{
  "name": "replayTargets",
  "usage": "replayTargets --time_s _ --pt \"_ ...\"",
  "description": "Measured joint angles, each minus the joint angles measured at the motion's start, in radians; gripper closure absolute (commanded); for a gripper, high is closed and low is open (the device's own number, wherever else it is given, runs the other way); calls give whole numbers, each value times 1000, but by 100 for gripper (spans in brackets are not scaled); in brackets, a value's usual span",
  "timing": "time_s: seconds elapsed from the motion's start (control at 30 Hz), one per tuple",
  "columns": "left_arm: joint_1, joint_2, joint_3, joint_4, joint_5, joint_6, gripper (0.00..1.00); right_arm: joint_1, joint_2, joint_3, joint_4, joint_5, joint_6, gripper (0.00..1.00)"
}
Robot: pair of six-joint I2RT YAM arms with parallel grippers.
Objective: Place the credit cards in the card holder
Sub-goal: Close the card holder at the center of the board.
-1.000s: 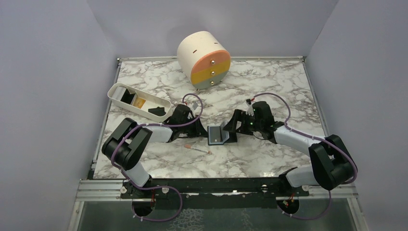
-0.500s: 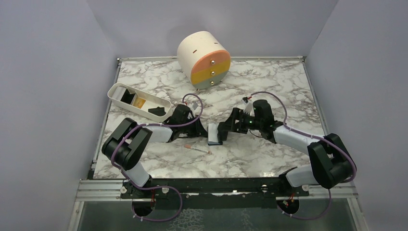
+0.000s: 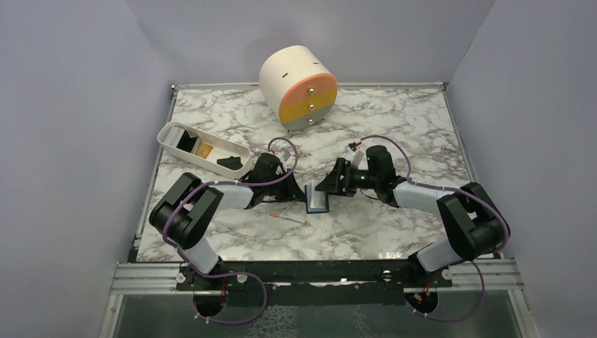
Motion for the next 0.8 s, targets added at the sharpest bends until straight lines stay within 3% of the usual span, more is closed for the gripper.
replayTargets --time_s 0.4,0.57,0.8 --pt "-6 0 0 0 0 -8 100 21 50 12 11 -6 6 52" --pt "-6 0 0 0 0 -12 89 43 90 40 -20 26 -12 55" --pt "-6 -6 0 0 0 -16 79 94 151 145 -194 172 -81 61"
